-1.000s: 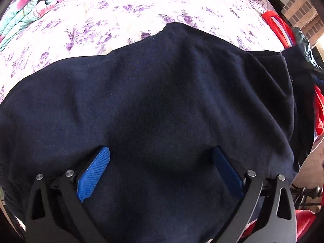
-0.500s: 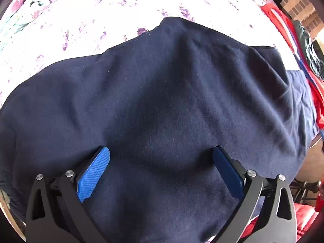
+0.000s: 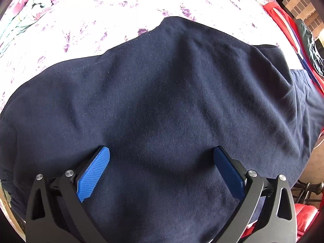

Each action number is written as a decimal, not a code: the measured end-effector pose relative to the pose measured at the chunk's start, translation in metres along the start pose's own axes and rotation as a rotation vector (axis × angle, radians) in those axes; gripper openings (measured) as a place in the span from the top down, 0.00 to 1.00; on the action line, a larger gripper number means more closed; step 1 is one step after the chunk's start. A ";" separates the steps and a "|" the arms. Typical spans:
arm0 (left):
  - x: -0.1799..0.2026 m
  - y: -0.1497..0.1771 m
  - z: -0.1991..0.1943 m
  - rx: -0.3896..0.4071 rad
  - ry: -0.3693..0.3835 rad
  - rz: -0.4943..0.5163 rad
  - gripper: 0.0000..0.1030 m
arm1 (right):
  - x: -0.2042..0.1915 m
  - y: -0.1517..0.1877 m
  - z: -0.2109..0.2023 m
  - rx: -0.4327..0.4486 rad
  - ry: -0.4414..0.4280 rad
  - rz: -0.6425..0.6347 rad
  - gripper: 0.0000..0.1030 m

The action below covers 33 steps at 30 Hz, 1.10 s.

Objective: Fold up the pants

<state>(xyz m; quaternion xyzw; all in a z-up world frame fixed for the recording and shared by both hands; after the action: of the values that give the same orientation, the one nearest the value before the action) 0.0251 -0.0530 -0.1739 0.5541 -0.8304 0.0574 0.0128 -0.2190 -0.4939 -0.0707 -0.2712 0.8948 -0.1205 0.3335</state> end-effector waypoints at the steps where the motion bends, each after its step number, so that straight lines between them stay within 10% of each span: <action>1: -0.001 0.000 0.000 -0.001 0.004 0.002 0.04 | 0.004 0.004 -0.012 0.013 0.012 0.011 0.95; 7: -0.001 0.000 0.001 -0.001 -0.013 0.020 0.04 | 0.079 0.043 0.018 -0.107 0.006 0.242 0.89; 11: 0.001 0.000 0.002 -0.012 0.000 0.024 0.04 | 0.090 0.045 -0.006 -0.015 -0.077 0.338 0.49; 18: -0.001 -0.002 0.003 0.008 -0.016 0.030 0.04 | 0.070 0.047 0.042 -0.135 -0.195 0.324 0.50; 20: -0.001 0.001 0.002 0.021 -0.014 0.027 0.04 | 0.047 0.038 0.045 -0.119 -0.122 0.209 0.77; 22: -0.001 0.004 0.000 0.035 -0.007 0.024 0.04 | 0.014 0.017 0.027 -0.057 -0.153 0.095 0.83; 25: -0.001 0.013 -0.003 0.054 -0.001 0.020 0.04 | -0.024 -0.002 -0.004 0.023 -0.124 -0.101 0.83; 29: 0.003 0.019 -0.006 0.075 -0.013 0.021 0.04 | 0.043 0.024 0.053 -0.218 0.080 -0.030 0.77; 33: -0.008 0.029 -0.022 0.103 -0.058 -0.009 0.04 | 0.033 0.002 0.010 -0.094 0.168 -0.046 0.62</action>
<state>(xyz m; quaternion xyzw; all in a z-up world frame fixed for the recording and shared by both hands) -0.0001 -0.0325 -0.1546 0.5593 -0.8238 0.0839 -0.0392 -0.2334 -0.5115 -0.0964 -0.2960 0.9178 -0.1084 0.2412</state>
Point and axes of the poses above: each gripper's, at about its wrist camera, not at the fingertips, and z roughly the way its jaws point, x to its right, y to its underside, the point moved 4 cm from there along z, roughly the way its jaws point, and after that the axes turned 7 degrees about -x, right-handed, at the moved point
